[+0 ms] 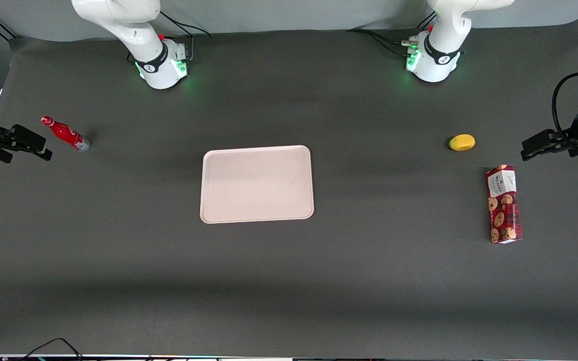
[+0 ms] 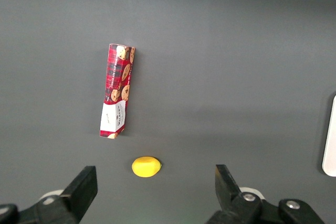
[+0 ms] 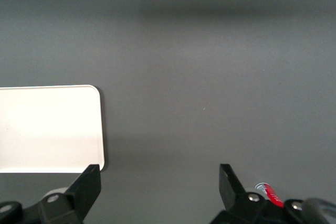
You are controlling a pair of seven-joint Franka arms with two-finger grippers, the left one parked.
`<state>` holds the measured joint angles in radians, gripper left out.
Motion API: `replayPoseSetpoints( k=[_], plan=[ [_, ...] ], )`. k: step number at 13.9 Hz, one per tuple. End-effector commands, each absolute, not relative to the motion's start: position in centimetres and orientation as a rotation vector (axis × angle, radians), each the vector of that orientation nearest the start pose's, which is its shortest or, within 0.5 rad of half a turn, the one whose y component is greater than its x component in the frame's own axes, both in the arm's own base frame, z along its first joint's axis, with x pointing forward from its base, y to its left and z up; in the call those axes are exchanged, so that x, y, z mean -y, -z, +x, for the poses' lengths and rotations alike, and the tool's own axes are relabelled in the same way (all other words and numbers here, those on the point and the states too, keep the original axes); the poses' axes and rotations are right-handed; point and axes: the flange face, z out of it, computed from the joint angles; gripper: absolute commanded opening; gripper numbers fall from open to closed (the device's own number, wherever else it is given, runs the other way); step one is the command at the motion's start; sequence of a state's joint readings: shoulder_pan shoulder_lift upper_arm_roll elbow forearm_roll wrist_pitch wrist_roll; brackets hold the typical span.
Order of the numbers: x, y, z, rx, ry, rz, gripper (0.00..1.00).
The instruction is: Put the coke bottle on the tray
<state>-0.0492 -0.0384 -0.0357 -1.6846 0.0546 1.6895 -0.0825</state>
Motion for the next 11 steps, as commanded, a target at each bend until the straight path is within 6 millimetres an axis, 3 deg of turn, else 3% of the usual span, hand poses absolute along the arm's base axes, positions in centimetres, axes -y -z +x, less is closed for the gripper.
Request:
replayPoseSetpoints(
  k=[1, 7, 10, 11],
  plan=[
    [4.0, -60.3, 55.2, 0.019, 0.059, -3.076, 1.0],
    [7.2, -57.2, 53.9, 0.091, -0.083, -3.166, 1.0],
    [11.3, -55.0, 52.0, 0.145, -0.107, -3.146, 1.0],
    [12.0, -54.4, 50.5, 0.156, -0.101, -3.139, 1.0]
  ],
)
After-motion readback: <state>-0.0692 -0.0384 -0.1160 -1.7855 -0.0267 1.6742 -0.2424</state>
